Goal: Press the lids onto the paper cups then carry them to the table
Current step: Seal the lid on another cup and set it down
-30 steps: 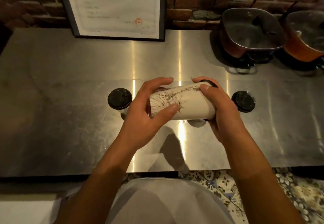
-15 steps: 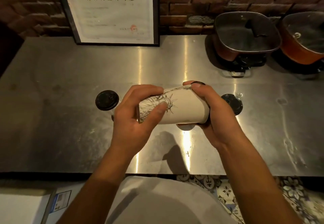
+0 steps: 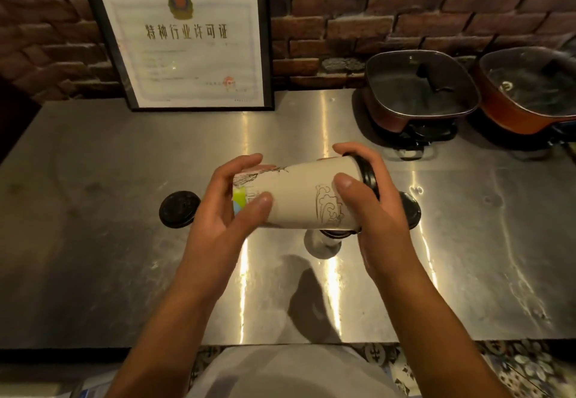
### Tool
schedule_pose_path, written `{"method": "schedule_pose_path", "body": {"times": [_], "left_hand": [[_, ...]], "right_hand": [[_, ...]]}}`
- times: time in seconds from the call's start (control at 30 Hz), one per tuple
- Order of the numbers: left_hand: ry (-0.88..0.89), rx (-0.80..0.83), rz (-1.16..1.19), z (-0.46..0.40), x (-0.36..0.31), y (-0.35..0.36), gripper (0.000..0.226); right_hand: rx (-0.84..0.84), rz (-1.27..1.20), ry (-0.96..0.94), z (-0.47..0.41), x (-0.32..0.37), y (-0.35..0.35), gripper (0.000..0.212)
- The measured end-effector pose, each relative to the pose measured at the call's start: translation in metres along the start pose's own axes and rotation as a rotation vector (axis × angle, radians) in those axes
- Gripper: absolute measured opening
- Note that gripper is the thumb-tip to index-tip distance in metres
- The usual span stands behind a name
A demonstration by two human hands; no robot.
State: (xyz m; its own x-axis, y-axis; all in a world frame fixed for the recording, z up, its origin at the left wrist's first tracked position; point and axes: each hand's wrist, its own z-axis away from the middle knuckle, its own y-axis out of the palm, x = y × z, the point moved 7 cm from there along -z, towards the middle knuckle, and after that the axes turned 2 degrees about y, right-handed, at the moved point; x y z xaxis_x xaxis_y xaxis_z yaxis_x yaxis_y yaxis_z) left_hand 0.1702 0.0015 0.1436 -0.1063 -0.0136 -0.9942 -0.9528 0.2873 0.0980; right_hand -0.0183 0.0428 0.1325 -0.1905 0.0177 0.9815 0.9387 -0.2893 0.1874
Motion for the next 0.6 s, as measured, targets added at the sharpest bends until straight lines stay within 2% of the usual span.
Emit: {"method": "schedule_pose_path", "body": {"times": [0.07, 0.13, 0.27, 0.33, 0.4, 0.5, 0.6], "left_hand": [[0.104, 0.063, -0.043, -0.001, -0.005, 0.001, 0.059], [0.126, 0.075, -0.072, -0.002, -0.006, 0.0, 0.062], [0.081, -0.003, -0.126, -0.002, -0.004, -0.01, 0.059], [0.062, -0.008, -0.112, -0.003, -0.003, -0.011, 0.068], [0.03, -0.009, -0.084, -0.001, 0.0, -0.011, 0.074], [-0.049, -0.044, -0.168, 0.001, 0.006, -0.015, 0.047], [-0.106, -0.038, -0.181, 0.004, 0.006, -0.016, 0.048]], "right_hand": [[-0.036, -0.095, 0.158, -0.005, -0.007, -0.005, 0.039], [-0.024, -0.18, 0.248, -0.008, -0.009, -0.004, 0.037], [0.013, -0.154, 0.272, -0.009, -0.004, 0.002, 0.037], [-0.006, -0.042, 0.189, -0.009, -0.001, 0.002, 0.034], [-0.016, 0.068, 0.0, -0.005, 0.01, 0.006, 0.036], [0.041, 0.196, -0.228, 0.005, 0.023, 0.017, 0.048], [0.081, 0.207, -0.229, 0.008, 0.021, 0.023, 0.05]]}}
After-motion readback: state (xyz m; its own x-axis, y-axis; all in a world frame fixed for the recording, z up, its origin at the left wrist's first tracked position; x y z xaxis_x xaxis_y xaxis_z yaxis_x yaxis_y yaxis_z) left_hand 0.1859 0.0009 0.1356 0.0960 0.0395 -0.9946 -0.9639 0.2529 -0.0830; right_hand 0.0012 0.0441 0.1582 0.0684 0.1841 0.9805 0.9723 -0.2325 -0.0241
